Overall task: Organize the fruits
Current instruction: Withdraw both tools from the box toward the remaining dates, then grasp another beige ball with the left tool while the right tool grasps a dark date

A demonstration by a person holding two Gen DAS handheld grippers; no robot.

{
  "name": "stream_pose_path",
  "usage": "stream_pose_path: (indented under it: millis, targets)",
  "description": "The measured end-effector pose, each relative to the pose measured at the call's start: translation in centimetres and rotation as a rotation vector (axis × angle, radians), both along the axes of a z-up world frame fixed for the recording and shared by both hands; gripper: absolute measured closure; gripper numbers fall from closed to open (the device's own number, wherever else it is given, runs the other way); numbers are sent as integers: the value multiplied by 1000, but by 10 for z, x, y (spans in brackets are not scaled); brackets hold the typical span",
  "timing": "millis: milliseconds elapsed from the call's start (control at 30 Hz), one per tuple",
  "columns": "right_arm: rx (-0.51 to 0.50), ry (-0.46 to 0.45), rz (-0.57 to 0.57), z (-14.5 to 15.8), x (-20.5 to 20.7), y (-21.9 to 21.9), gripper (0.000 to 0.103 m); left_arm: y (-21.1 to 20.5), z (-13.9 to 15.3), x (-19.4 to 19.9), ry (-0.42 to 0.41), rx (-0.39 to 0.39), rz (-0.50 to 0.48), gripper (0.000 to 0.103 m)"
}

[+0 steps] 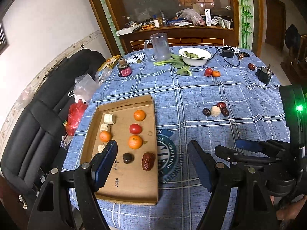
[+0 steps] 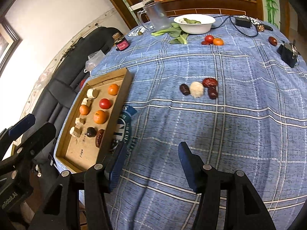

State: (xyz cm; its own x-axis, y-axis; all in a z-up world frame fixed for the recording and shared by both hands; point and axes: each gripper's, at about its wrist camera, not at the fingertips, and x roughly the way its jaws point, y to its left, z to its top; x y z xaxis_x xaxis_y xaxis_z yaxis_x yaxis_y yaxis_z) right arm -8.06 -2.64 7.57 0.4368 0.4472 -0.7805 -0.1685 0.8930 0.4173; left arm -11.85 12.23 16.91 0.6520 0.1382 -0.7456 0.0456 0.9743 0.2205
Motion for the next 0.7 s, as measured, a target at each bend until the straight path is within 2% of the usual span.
stream_pose_path:
  millis: [367,700]
  targets:
    - [-9,22,27,-7,-4,-6,43,-7,-8,-2,34,-17,20,28]
    - [-15,63,7,-20,7,-12,43,-9,-22,15,73,-24,13,28]
